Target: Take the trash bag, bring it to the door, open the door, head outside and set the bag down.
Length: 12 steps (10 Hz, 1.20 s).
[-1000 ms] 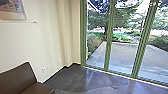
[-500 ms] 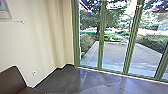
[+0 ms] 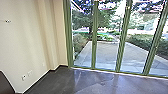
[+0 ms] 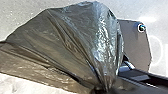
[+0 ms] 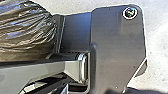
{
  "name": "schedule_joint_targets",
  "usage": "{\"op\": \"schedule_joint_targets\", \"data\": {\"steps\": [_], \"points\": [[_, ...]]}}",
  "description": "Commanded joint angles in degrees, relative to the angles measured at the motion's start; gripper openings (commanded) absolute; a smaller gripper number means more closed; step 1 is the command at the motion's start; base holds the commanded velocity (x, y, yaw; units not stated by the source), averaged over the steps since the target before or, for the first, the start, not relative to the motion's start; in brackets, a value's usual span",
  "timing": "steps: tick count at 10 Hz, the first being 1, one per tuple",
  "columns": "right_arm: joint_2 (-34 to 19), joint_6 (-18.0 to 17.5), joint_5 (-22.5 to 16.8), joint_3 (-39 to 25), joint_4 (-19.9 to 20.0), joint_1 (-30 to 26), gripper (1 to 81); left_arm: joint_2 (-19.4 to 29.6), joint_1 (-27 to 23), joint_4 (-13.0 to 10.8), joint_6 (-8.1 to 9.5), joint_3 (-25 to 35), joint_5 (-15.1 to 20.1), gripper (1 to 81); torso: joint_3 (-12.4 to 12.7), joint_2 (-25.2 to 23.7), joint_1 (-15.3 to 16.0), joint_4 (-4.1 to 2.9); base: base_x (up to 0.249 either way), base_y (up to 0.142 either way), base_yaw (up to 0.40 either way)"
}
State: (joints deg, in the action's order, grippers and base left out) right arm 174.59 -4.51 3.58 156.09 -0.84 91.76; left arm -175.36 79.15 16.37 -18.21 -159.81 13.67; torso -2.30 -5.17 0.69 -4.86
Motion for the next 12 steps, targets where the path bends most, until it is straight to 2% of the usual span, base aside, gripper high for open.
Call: {"op": "schedule_joint_targets", "data": {"steps": [1,12], "points": [[0.4,0.0,-2.9,0.0,0.4,-2.7,81.1,0.0,-4.2,-0.2,-0.60,0.0,3.7,1.0,0.0,0.0,0.0,0.00,0.000,0.000,-0.206],[0.5,0.0,-2.9,0.0,0.2,-2.8,81.1,0.0,-4.2,-0.2,-0.60,0.0,3.7,1.0,0.0,0.0,0.0,0.00,0.000,0.000,-0.253]]}}
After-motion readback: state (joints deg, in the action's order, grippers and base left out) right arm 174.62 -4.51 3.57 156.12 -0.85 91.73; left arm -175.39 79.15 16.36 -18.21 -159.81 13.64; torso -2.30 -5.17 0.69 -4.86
